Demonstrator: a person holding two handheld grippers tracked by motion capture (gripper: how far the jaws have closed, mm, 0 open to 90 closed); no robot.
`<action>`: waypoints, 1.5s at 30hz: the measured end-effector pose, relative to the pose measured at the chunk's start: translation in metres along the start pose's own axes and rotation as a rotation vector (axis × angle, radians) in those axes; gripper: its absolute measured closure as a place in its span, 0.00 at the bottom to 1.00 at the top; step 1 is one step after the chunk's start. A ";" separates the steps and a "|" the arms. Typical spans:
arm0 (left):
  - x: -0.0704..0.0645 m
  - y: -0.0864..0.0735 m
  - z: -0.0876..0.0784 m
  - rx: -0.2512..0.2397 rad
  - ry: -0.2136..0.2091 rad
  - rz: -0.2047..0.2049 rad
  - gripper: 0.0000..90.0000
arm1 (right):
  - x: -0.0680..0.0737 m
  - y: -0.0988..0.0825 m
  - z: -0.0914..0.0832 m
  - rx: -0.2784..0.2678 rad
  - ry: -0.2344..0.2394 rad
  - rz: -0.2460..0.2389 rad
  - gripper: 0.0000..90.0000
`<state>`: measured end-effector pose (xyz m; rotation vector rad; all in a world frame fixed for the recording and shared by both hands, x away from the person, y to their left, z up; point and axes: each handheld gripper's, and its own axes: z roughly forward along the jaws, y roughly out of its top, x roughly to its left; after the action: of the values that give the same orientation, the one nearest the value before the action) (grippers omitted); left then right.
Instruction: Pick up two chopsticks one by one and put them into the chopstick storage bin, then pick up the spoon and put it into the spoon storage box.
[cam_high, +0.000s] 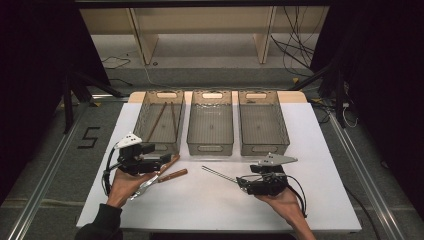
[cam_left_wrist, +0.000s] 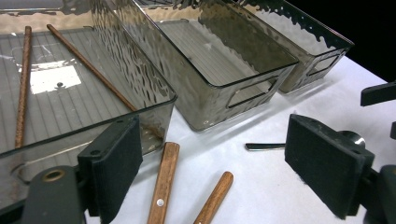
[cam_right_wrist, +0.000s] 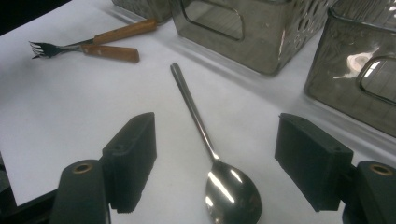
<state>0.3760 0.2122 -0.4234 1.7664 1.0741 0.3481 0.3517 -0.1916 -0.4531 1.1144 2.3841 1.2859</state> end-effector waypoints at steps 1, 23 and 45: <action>-0.001 -0.002 0.000 -0.004 -0.005 -0.002 0.21 | -0.001 0.000 0.001 0.003 0.001 0.000 0.33; -0.018 -0.038 0.005 -0.030 -0.049 0.031 0.20 | 0.000 0.007 0.032 0.139 0.047 -0.079 0.48; -0.021 -0.051 -0.001 -0.057 -0.030 0.036 0.20 | 0.001 0.008 0.051 0.234 0.051 -0.149 0.63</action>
<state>0.3370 0.2016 -0.4618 1.7367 1.0026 0.3705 0.3806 -0.1560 -0.4773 0.9481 2.6529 1.0196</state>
